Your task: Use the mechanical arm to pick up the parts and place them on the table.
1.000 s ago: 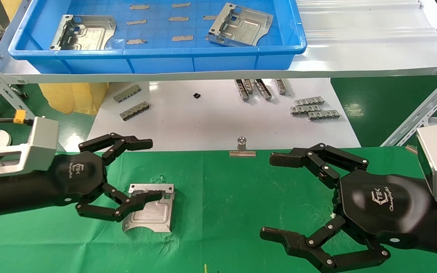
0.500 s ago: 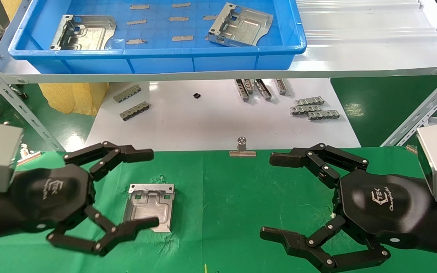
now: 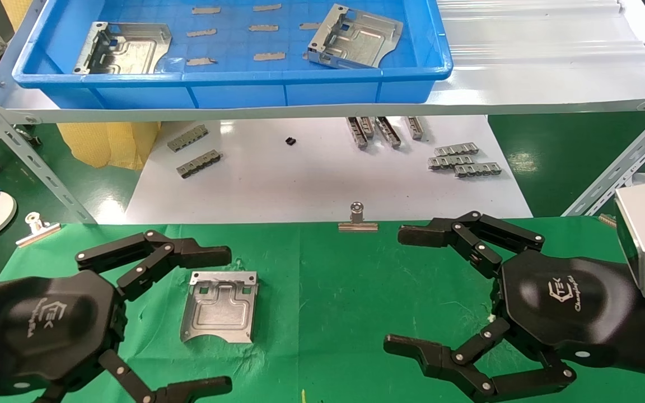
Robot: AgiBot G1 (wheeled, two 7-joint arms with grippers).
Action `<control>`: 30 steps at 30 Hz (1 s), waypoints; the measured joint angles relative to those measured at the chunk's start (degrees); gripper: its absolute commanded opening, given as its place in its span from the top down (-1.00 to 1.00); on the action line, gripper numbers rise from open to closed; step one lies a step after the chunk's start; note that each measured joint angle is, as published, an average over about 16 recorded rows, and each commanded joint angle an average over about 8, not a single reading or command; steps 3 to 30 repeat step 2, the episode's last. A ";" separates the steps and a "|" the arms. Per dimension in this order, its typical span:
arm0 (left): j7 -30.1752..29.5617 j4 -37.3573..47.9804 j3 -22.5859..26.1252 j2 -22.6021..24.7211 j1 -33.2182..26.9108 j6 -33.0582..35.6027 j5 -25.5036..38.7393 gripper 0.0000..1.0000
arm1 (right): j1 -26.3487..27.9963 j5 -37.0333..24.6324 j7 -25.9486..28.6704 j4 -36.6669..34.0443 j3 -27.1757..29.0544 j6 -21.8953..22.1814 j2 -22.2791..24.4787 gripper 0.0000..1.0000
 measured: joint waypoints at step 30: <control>-0.18 -0.45 -0.18 -0.14 0.23 -0.04 -0.17 -1.00 | 0.00 0.00 0.00 0.00 0.00 0.00 0.00 -1.00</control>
